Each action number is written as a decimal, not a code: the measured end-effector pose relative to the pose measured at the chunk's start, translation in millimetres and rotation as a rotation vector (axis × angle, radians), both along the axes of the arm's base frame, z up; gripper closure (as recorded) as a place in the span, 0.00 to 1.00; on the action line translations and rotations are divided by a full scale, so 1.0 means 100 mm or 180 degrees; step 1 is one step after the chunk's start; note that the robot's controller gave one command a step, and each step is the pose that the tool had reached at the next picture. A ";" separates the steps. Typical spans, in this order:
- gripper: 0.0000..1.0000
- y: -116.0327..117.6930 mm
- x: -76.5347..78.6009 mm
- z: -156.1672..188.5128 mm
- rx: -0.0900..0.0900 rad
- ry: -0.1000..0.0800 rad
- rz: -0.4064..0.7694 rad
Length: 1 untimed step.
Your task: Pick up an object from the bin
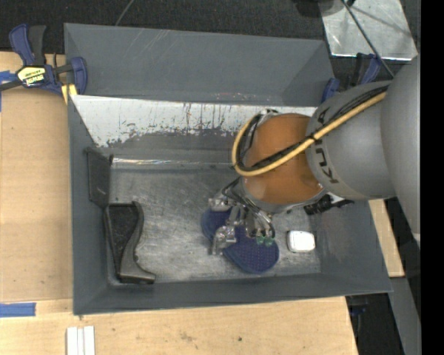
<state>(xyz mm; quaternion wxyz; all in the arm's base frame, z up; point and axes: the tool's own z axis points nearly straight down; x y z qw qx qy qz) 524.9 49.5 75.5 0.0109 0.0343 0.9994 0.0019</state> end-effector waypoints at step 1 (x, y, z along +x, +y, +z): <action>1.00 -0.17 0.19 1.08 -0.0014 0.0031 0.0161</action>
Offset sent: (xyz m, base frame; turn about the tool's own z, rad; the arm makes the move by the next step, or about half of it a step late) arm 0.0155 -0.0155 0.1026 -0.0513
